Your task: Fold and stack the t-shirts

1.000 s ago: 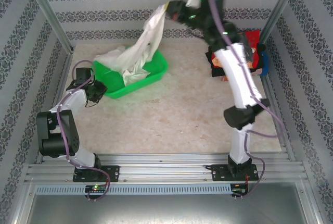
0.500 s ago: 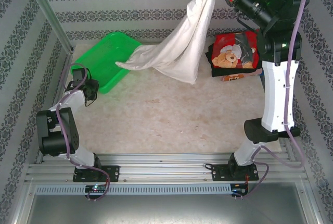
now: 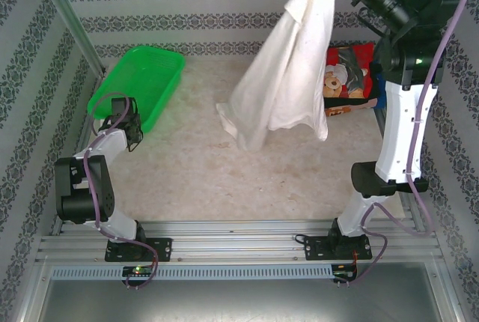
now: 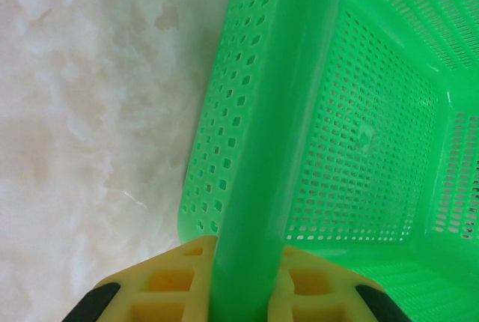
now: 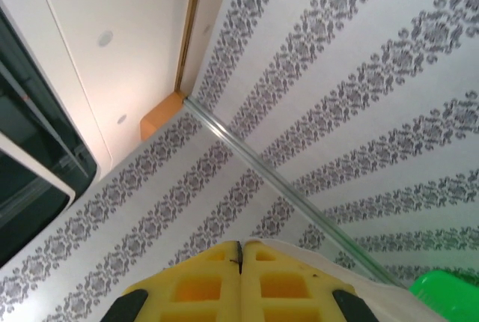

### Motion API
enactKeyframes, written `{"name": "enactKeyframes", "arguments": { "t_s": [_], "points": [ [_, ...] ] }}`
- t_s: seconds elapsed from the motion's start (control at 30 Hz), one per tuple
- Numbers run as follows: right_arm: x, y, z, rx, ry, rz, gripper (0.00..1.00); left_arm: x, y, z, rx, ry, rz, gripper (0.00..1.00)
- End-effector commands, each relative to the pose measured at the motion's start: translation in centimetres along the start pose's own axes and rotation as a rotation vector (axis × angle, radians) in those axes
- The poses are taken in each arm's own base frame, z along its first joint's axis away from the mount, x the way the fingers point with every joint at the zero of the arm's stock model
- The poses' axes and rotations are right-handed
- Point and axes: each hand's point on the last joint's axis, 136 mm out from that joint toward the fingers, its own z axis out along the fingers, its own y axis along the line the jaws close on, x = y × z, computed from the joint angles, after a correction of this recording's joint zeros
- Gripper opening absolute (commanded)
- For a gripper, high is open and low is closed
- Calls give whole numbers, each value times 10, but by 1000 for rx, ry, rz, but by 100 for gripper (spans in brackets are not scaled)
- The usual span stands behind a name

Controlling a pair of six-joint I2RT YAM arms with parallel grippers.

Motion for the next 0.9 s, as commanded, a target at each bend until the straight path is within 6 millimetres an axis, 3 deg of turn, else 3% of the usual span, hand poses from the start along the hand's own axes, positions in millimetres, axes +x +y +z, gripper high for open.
{"name": "enactKeyframes", "arguments": {
  "t_s": [0.0, 0.17, 0.27, 0.5, 0.67, 0.73, 0.8, 0.83, 0.87],
  "points": [
    [11, 14, 7, -76, 55, 1, 0, -3, -28, -6, 52, -53, -81, 0],
    [70, -19, 36, -26, 223, 21, 0, -3, -21, -3, 41, -82, -169, 0],
    [107, -52, 47, 49, 324, 67, 0, -9, -21, -6, 44, -110, -181, 0],
    [173, -120, 55, 188, 453, 134, 0, -29, 1, -16, -2, -172, -181, 0],
    [239, -186, 53, 362, 606, 96, 0, -33, -16, -17, 37, -187, -149, 0],
    [273, -218, 57, 402, 677, 128, 0, -31, -24, -16, 69, -177, -157, 38],
    [301, -241, 63, 429, 731, 148, 0, -27, -35, -21, 97, -164, -132, 63],
    [314, -249, 66, 435, 757, 154, 7, -25, -46, -26, 121, -157, -104, 72],
    [327, -256, 70, 437, 787, 166, 23, -22, -59, -31, 149, -142, -71, 86]
  ]
}}
